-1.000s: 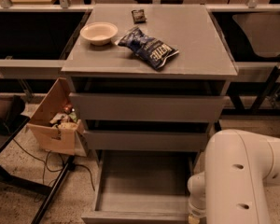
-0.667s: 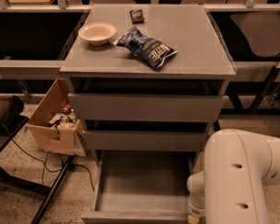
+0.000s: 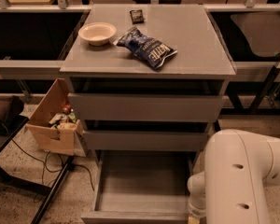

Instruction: Open bottom drawer

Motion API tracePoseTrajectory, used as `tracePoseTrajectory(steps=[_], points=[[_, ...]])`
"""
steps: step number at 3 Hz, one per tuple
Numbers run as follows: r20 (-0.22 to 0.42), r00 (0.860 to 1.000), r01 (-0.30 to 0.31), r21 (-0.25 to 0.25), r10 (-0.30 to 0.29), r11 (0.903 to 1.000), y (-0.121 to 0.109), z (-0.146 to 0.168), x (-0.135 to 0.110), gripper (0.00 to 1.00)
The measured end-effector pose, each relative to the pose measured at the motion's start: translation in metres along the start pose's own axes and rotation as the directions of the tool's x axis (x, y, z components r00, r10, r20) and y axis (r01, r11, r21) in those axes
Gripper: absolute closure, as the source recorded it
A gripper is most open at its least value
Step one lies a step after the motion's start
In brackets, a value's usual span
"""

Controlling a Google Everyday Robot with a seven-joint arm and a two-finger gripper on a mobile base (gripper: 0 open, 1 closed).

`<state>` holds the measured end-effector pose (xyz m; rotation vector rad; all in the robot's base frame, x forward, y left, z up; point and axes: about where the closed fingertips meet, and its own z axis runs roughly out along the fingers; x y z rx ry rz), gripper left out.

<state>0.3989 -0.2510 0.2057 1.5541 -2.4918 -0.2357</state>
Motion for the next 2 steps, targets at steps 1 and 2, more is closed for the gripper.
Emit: tracePoseTrajectory(steps=[1,2], points=[[0.010,1.000,0.014,0.000,-0.014,0.9999,0.002,0.000,0.001,0.00],[0.082,0.994,0.060,0.074,-0.066,0.9955,0.026,-0.049,0.003,0.00]])
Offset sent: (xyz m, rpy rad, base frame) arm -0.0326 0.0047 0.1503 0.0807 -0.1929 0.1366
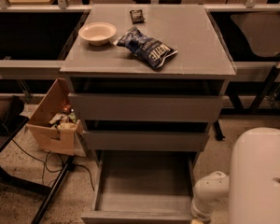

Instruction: Open bottom drawer

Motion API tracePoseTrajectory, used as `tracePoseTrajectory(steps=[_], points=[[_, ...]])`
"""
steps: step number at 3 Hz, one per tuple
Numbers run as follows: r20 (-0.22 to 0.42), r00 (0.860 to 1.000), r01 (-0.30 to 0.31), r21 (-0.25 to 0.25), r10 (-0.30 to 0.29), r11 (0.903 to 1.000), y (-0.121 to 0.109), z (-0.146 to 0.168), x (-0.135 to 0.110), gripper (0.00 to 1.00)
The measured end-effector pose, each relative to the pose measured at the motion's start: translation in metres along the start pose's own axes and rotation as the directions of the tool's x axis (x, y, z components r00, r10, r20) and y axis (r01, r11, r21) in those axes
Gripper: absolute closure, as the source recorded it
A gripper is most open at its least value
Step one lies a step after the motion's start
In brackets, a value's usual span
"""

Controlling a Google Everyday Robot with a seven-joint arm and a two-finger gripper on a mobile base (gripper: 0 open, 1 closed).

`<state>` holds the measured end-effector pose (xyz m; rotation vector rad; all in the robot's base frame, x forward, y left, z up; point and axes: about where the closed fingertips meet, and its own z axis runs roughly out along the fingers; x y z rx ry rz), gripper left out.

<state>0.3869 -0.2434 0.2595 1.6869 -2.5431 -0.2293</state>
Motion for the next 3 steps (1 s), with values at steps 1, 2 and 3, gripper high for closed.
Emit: tracePoseTrajectory(steps=[1,2,3], points=[[0.014,1.000,0.002,0.012,-0.003,0.9999,0.046,-0.054,0.009,0.00],[-0.021,0.999,-0.032,-0.046,0.031,0.9984,0.118,-0.100,0.015,0.00],[-0.077,0.994,-0.089,-0.096,0.081,0.9914,0.192,-0.141,0.013,0.00]])
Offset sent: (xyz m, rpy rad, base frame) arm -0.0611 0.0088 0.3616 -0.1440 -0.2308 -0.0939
